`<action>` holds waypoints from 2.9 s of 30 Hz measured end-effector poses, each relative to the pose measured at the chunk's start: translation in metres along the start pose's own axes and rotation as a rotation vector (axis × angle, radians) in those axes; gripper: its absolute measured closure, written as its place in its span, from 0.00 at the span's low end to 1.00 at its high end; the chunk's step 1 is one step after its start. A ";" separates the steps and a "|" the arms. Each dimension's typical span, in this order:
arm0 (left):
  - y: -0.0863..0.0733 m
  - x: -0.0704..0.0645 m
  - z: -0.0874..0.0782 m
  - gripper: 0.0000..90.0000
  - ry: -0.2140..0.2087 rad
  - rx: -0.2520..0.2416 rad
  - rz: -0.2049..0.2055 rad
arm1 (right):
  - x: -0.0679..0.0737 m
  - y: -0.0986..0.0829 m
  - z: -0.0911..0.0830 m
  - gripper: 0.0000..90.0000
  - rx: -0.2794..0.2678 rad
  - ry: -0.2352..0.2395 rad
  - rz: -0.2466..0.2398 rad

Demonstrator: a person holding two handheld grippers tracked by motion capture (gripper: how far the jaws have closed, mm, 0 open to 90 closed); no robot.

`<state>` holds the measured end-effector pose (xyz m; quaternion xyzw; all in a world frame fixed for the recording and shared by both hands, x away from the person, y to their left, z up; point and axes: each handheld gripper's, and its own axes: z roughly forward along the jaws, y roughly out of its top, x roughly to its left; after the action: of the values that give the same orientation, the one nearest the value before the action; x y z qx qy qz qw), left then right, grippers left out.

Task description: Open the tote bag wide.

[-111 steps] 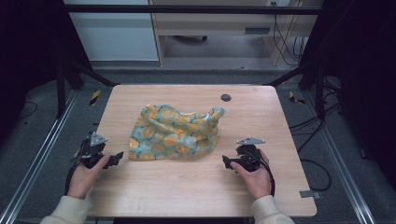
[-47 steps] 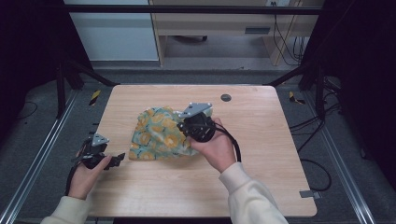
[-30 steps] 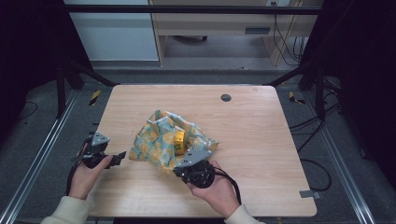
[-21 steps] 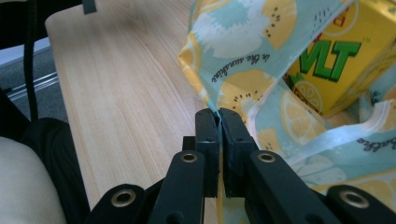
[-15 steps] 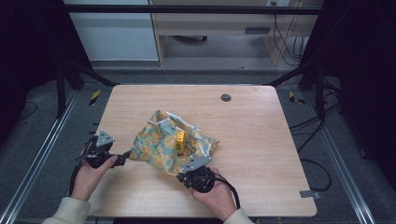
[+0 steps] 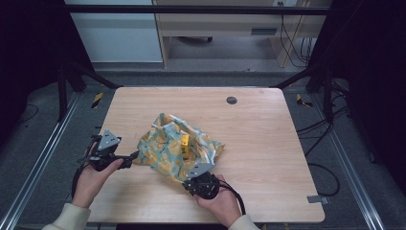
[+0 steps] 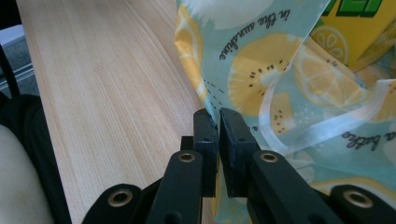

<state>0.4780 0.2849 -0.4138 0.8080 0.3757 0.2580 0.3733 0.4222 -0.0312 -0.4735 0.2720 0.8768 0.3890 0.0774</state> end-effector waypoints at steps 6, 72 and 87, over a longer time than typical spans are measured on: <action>0.033 -0.012 0.008 0.16 -0.035 0.007 0.070 | 0.001 -0.001 0.002 0.94 0.013 -0.001 -0.005; 0.099 -0.053 0.039 0.92 -0.148 0.038 0.186 | -0.004 0.001 -0.008 0.63 -0.018 -0.093 0.004; 0.111 -0.054 0.030 0.93 -0.146 -0.024 0.188 | -0.032 0.014 -0.069 0.64 -0.144 -0.184 0.071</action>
<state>0.5134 0.1806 -0.3510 0.8518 0.2670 0.2367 0.3835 0.4309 -0.0848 -0.4179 0.3311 0.8256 0.4268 0.1632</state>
